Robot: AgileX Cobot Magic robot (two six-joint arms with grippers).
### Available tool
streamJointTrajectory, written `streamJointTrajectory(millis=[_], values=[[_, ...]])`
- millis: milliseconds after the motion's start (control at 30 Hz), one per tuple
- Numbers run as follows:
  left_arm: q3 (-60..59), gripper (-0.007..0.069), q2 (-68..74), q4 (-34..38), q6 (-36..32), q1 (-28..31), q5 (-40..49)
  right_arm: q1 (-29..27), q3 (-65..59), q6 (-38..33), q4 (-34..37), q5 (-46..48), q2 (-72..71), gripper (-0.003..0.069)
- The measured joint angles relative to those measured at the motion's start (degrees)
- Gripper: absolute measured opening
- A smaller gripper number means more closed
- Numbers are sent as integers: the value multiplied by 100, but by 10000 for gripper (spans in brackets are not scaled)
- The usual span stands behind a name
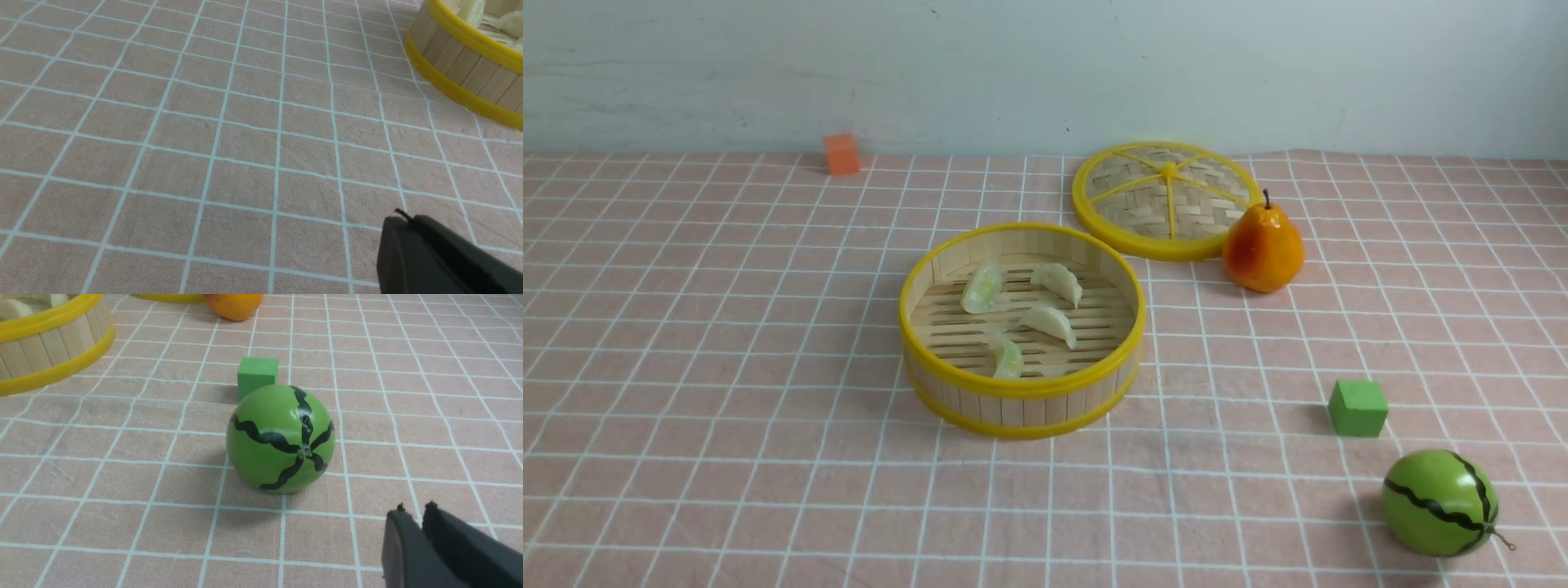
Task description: Put the dumplings into the steamer on the table with the pink tablecloth.
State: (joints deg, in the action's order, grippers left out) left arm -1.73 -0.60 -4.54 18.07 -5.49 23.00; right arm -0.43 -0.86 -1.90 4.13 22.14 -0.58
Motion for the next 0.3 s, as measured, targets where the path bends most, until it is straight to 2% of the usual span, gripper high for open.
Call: streamJointTrajectory(millis=[300], values=[[0,-8,0,0,0,0,0,0,0,0,0,0,0,86]])
